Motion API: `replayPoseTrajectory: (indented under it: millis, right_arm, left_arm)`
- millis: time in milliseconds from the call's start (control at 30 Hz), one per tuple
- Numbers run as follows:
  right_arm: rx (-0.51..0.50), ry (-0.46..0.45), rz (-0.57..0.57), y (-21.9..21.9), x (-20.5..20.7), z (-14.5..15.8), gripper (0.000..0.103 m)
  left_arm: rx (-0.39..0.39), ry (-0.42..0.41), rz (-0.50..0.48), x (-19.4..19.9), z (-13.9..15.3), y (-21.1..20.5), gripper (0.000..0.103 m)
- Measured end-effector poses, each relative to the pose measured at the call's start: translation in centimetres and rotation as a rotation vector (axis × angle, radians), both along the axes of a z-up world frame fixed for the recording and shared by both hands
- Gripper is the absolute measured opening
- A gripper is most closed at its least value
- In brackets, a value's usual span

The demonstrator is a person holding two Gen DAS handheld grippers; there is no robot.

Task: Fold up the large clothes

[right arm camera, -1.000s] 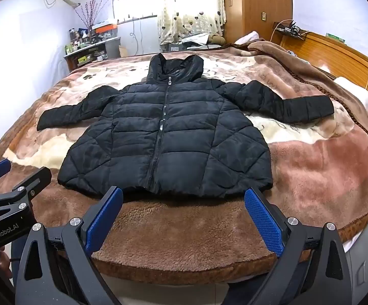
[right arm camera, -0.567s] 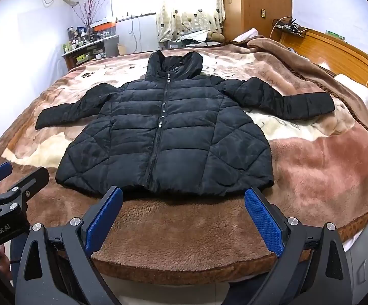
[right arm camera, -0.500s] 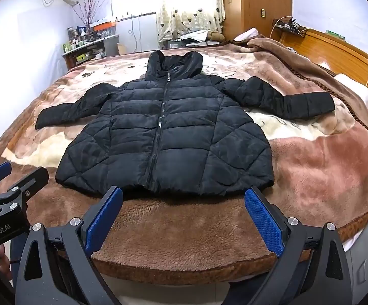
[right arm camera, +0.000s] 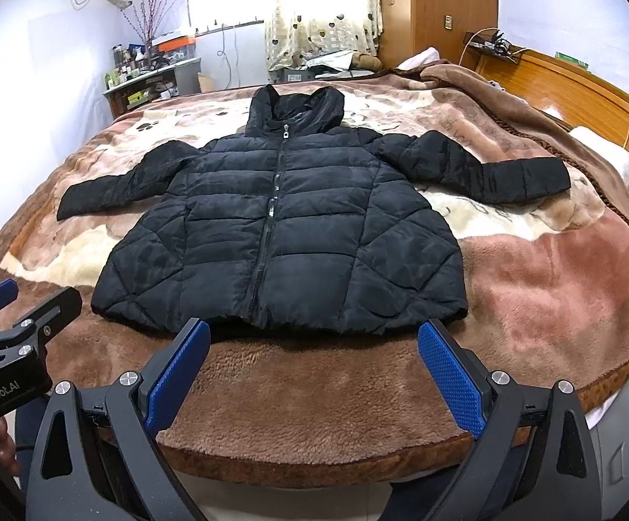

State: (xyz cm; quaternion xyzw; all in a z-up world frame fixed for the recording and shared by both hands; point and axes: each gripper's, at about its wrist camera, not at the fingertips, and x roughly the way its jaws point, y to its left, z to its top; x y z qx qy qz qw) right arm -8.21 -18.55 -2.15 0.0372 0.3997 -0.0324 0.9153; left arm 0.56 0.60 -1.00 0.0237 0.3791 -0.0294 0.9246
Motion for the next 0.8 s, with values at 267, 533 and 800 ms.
replayPoseTrajectory:
  millis: [267, 533, 800]
  right_arm:
    - [0.008, -0.011, -0.004, -0.1, 0.0, 0.2, 0.096]
    - [-0.010, -0.070, -0.024, -0.2, -0.2, 1.1, 0.096]
    - [-0.027, -0.164, -0.047, -0.3, -0.8, 2.8, 0.096]
  left_arm:
    - [-0.012, -0.007, -0.006, -0.1, 0.2, 0.2, 0.103]
    - [-0.004, -0.059, -0.014, -0.3, 1.1, 0.0, 0.103]
    - [-0.013, -0.138, -0.044, -0.6, 2.8, -0.6, 0.103]
